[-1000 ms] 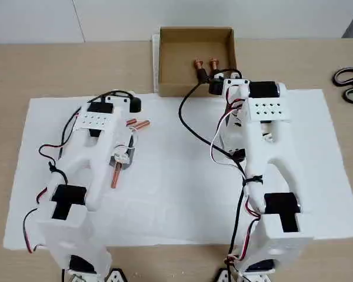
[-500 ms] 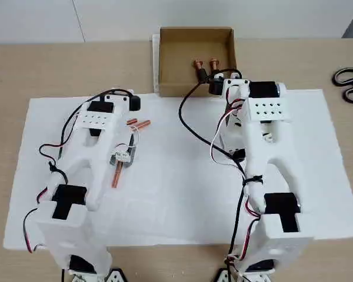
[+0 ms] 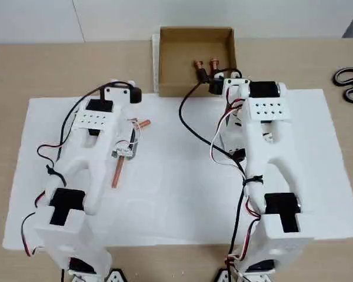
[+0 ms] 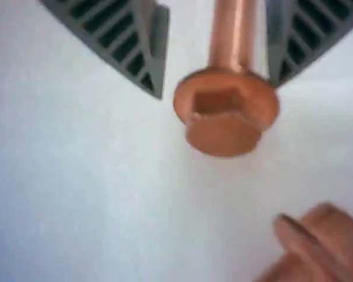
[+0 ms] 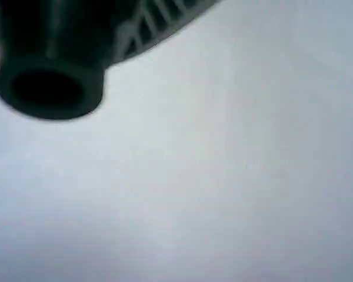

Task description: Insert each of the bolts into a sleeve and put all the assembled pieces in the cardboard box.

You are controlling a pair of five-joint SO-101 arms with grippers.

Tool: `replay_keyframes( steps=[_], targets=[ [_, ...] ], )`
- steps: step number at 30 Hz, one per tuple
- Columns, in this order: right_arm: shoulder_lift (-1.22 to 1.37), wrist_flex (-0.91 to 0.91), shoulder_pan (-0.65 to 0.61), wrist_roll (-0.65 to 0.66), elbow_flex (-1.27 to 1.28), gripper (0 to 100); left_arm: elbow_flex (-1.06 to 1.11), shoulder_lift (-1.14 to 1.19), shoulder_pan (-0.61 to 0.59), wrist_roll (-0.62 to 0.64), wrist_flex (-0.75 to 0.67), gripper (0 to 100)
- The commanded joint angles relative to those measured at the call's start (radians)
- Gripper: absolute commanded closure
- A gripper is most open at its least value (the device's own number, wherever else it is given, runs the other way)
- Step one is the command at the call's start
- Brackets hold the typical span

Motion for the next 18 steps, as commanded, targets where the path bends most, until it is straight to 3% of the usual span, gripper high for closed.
replay_keyframes(
  steps=[1,18],
  targets=[
    [-0.028,-0.007,0.01,-0.011,-0.052,99.4,0.005,-0.018,0.008,0.002,-0.043,88],
    [-0.027,-0.008,0.01,-0.011,-0.051,99.4,0.07,0.014,-0.02,-0.003,-0.091,89]
  ],
)
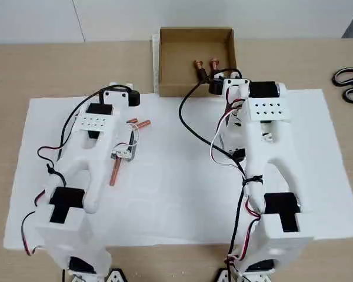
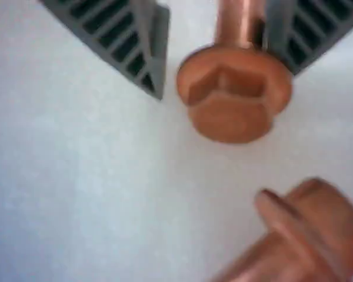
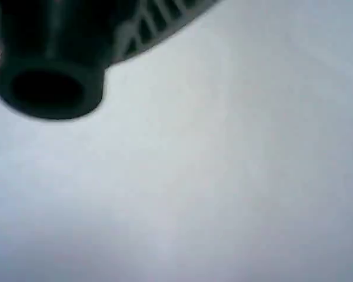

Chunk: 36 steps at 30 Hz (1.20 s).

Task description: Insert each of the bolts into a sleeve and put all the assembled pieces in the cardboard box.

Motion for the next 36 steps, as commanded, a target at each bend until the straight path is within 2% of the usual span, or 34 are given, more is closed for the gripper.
replay_keyframes(
  steps=[1,5,11,18,24,30,36],
  targets=[
    [-0.027,-0.008,0.01,-0.011,-0.051,99.4,0.008,-0.008,-0.006,-0.005,-0.023,89],
    [-0.027,-0.008,0.01,-0.011,-0.051,99.4,0.012,-0.008,-0.006,0.0,-0.038,90],
    [-0.027,-0.008,0.01,-0.011,-0.049,99.4,0.012,-0.008,-0.002,0.038,-0.041,99],
    [-0.027,-0.008,0.01,-0.011,-0.049,99.4,-0.028,-0.041,0.002,0.04,0.023,99],
    [-0.038,-0.008,0.008,-0.006,-0.057,99.3,-0.096,-0.209,0.002,0.002,0.123,99],
    [-0.041,0.028,0.01,-0.003,-0.17,99.5,-0.097,-0.4,0.002,-0.032,0.186,99],
    [-0.231,0.053,0.005,-0.002,-0.218,99.5,-0.097,-0.578,-0.006,-0.028,0.256,99]
  ],
)
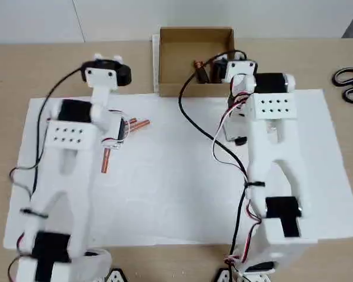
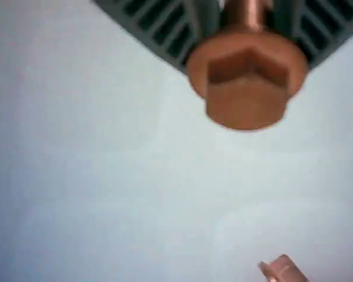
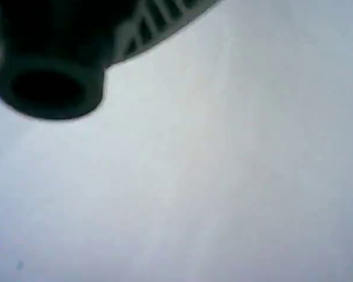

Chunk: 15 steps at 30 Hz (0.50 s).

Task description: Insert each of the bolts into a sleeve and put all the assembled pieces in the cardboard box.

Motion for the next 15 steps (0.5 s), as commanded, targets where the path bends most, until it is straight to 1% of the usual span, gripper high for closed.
replay_keyframes(
  steps=[1,5,7,11,15],
  targets=[
    [-0.206,0.019,0.002,-0.002,-0.06,99.5,-0.047,-0.133,-0.009,-0.003,0.043,99],
    [-0.395,0.019,0.007,-0.002,-0.057,99.5,-0.041,-0.169,-0.035,0.061,0.083,99],
    [-0.479,0.016,0.007,-0.002,-0.029,99.5,-0.041,-0.167,-0.04,0.066,0.089,99],
    [-0.65,0.016,0.007,-0.002,0.08,99.5,-0.025,-0.173,-0.035,0.071,0.081,99],
    [-0.823,0.013,0.002,-0.002,0.221,99.4,-0.027,-0.175,-0.002,0.072,0.06,99]
  ],
)
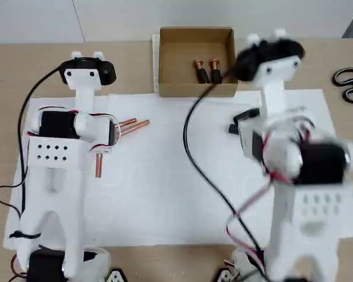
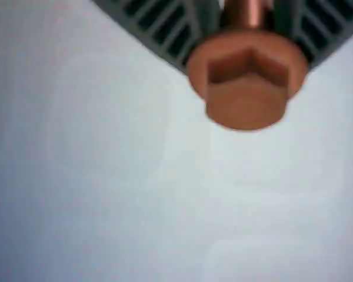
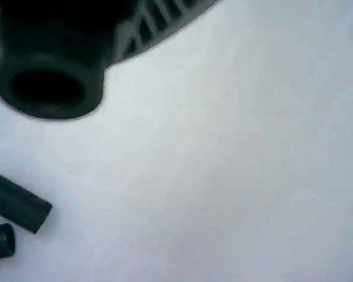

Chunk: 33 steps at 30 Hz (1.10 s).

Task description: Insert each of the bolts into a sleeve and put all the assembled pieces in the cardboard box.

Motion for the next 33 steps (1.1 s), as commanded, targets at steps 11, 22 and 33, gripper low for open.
replay_keyframes(
  steps=[11,22,33],
  targets=[
    [-0.504,-0.34,0.033,-0.003,0.631,99.5,-0.021,-0.048,0.12,0.124,-0.126,99],
    [-0.656,-0.437,0.024,0.069,0.802,99.3,-0.027,-0.048,0.16,0.173,-0.12,99],
    [-0.955,-0.656,-0.005,-0.21,1.197,99.3,-0.025,-0.048,0.157,0.219,-0.16,99]
  ],
)
